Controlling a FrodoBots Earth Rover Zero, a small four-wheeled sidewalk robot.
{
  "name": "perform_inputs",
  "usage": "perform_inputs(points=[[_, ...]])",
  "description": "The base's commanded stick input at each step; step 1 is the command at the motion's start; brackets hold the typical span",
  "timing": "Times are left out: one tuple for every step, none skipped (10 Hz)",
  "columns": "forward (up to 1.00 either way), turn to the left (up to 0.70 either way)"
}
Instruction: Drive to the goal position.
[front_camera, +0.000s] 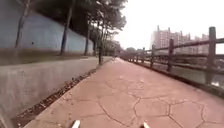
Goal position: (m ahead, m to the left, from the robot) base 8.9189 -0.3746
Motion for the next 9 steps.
perform_inputs(points=[[0.70, 0.00], [0.70, 0.00], [0.70, 0.00], [0.70, 0.00], [0.70, 0.00], [0.70, 0.00], [0.70, 0.00], [0.70, 0.00], [0.70, 0.00]])
